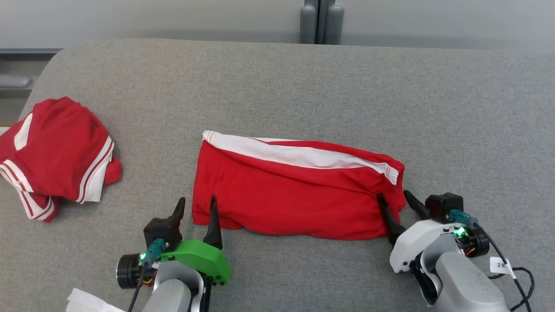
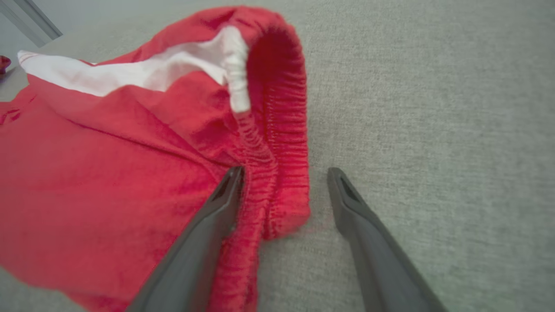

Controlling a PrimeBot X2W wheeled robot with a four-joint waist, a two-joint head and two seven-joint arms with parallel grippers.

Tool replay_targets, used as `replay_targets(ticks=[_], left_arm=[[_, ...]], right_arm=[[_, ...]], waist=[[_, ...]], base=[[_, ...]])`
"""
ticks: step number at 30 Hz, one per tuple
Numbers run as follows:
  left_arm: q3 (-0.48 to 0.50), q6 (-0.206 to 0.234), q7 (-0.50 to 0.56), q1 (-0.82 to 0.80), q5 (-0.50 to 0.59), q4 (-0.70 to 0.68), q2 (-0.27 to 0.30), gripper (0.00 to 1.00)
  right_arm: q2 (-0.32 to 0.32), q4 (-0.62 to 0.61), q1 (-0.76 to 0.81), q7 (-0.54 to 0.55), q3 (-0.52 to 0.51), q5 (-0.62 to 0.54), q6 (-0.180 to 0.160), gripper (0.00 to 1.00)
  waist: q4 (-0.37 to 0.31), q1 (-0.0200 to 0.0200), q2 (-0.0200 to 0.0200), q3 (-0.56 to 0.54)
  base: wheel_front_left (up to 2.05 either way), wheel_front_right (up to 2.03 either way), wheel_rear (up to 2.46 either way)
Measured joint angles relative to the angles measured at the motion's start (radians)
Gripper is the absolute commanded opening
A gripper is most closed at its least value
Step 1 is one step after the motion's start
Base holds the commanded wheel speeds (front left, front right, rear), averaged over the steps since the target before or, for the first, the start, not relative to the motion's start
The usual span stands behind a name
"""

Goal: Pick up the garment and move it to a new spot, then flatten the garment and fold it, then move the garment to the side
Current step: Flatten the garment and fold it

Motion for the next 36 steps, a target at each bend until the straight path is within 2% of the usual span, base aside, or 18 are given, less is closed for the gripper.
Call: replay_targets(ticks=[1,2,3,8,13,21,25,28,31,33,36], left_arm=[[-0.002,0.0,0.0,0.0,0.0,-0.002,0.0,1.0],[-0.004,0.0,0.0,0.0,0.0,-0.006,0.0,1.0],[-0.005,0.0,0.0,0.0,0.0,-0.008,0.0,1.0],[-0.006,0.003,0.0,0.0,0.002,-0.016,0.0,1.0],[0.002,0.002,0.0,0.007,0.009,-0.017,0.0,1.0],[-0.004,-0.004,0.0,0.025,0.011,-0.015,0.0,1.0],[-0.012,-0.006,0.0,0.038,0.01,-0.01,0.0,1.0],[-0.02,-0.006,0.0,0.042,0.007,-0.008,0.0,1.0],[-0.027,-0.002,0.0,0.049,0.0,-0.008,0.0,1.0],[-0.034,-0.002,0.0,0.051,-0.007,-0.006,0.0,1.0],[-0.044,-0.002,0.0,0.055,-0.009,-0.006,0.0,1.0]], right_arm=[[-0.003,-0.001,-0.002,-0.001,0.02,0.026,0.0,0.69],[-0.006,-0.005,-0.002,-0.003,0.045,0.052,-0.001,0.18],[-0.007,-0.009,-0.002,-0.004,0.062,0.069,-0.001,0.0],[0.0,-0.025,-0.002,-0.002,0.093,0.142,-0.001,0.0],[0.002,-0.024,0.003,0.003,-0.008,0.106,0.002,0.0],[-0.129,-0.04,0.018,0.006,-0.212,0.037,0.0,0.0],[-0.152,-0.05,0.017,0.006,-0.266,0.01,0.0,0.0],[-0.137,-0.056,0.016,0.006,-0.255,-0.006,0.0,0.0],[-0.092,-0.067,0.014,0.008,-0.216,0.002,0.0,0.0],[-0.039,-0.095,0.012,0.042,-0.138,0.05,0.0,0.0],[-0.015,-0.153,0.008,0.082,-0.045,0.124,0.0,0.0]], waist=[[0.003,0.0,0.0,0.005],[0.005,0.0,0.0,0.009],[0.006,0.0,0.0,0.012],[0.0,0.0,0.0,0.018],[-0.017,0.0,0.0,0.009],[-0.058,0.0,0.0,-0.016],[-0.078,0.0,0.0,-0.032],[-0.091,0.0,0.0,-0.045],[-0.099,0.0,0.0,-0.059],[-0.101,0.0,0.0,-0.071],[-0.094,0.0,0.0,-0.077]], base=[[0.0,0.0,0.0],[0.0,0.0,0.0],[0.0,0.0,0.0],[0.0,0.0,0.0],[0.0,0.0,0.0],[0.0,0.0,0.0],[0.0,0.0,0.0],[0.0,0.0,0.0],[0.0,0.0,0.0],[0.0,0.0,0.0],[0.0,0.0,0.0]])
